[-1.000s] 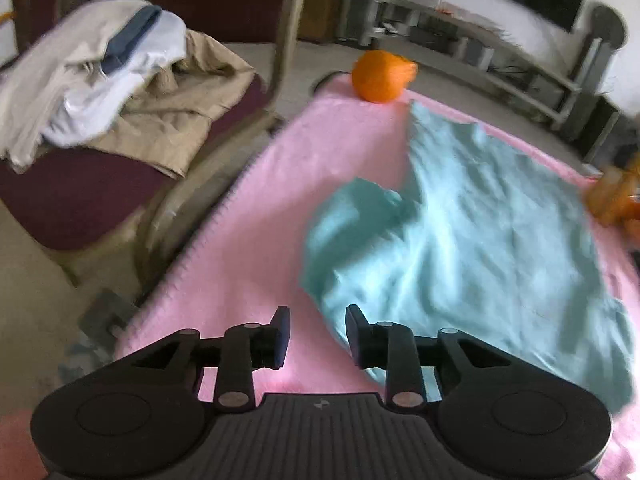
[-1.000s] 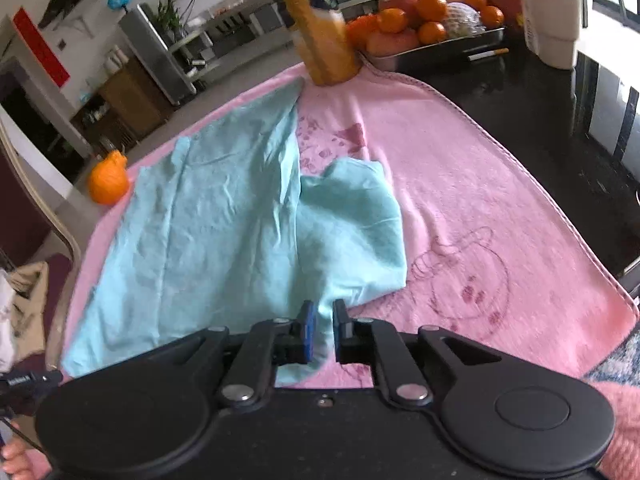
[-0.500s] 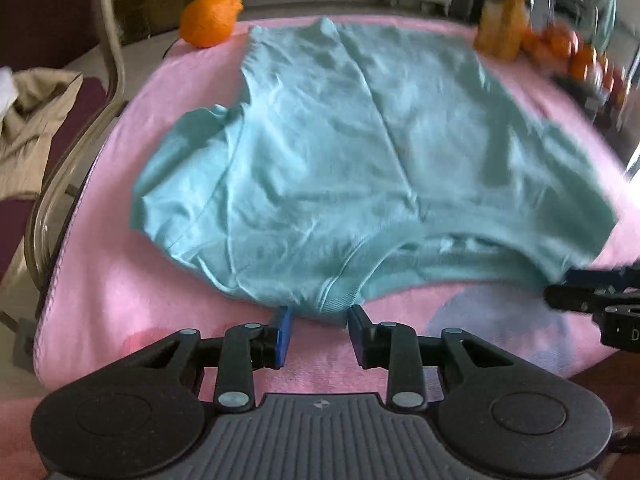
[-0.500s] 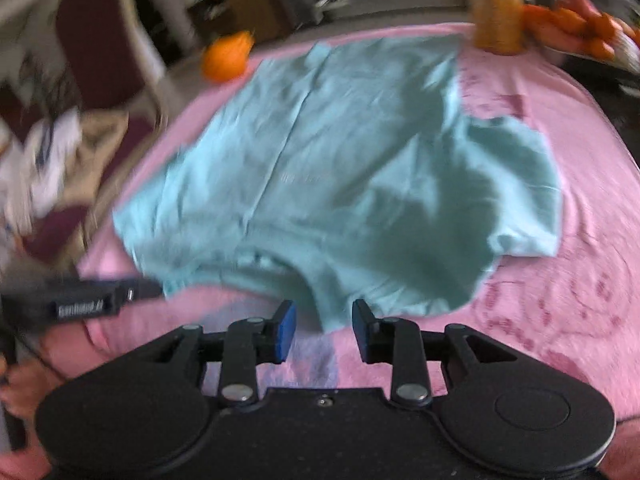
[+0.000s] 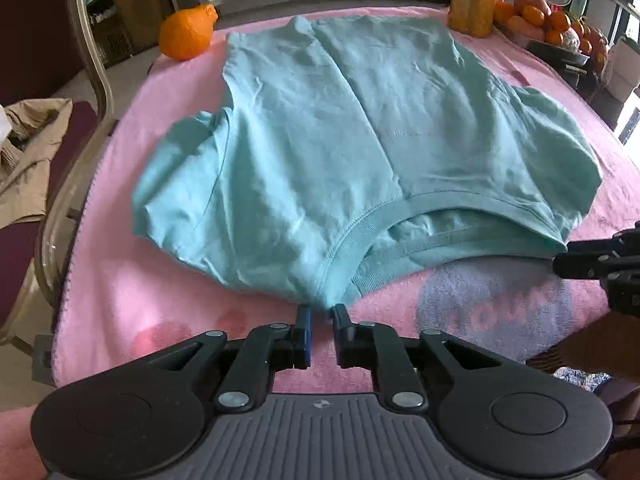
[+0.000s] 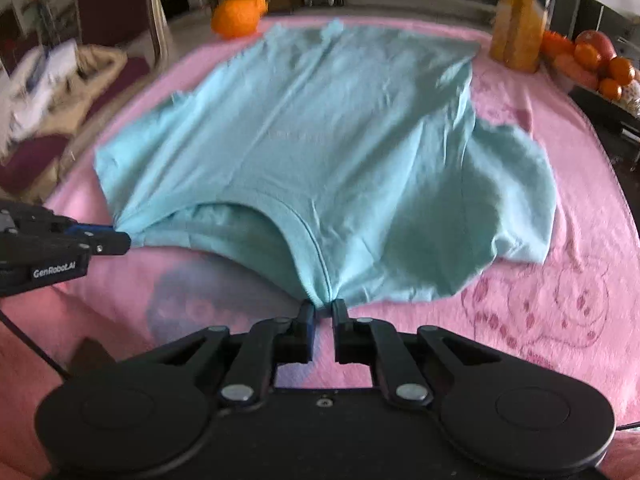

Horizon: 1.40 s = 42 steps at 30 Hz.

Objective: Fold clothes

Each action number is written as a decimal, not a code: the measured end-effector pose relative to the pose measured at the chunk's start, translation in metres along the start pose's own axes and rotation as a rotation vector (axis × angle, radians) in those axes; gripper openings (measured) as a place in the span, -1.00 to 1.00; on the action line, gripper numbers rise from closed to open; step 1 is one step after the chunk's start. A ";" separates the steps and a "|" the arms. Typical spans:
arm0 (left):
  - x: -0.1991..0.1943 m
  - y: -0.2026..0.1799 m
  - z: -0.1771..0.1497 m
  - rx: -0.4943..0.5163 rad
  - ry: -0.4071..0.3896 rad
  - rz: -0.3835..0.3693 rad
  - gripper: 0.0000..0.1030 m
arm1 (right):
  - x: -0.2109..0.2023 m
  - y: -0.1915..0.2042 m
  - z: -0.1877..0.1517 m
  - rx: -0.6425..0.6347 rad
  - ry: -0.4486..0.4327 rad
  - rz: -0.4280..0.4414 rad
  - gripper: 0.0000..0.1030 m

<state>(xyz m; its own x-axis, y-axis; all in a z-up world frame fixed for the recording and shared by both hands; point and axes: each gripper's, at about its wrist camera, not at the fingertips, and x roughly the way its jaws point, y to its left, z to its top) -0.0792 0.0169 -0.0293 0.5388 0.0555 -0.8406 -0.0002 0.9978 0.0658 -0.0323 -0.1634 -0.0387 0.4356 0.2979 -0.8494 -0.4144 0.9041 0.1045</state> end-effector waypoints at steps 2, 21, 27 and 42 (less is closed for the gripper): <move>-0.011 0.008 0.001 -0.038 -0.015 -0.039 -0.63 | -0.011 -0.005 0.001 0.028 -0.024 0.015 -0.63; -0.001 0.006 0.038 -0.022 0.013 -0.015 -0.62 | -0.014 -0.043 0.008 0.219 -0.036 0.053 -0.73; -0.041 0.007 0.091 -0.048 -0.135 -0.052 -0.54 | -0.084 -0.096 0.054 0.465 -0.297 0.157 -0.67; 0.056 -0.026 0.103 0.040 0.078 -0.149 -0.50 | 0.003 -0.213 0.057 0.829 -0.133 0.030 -0.50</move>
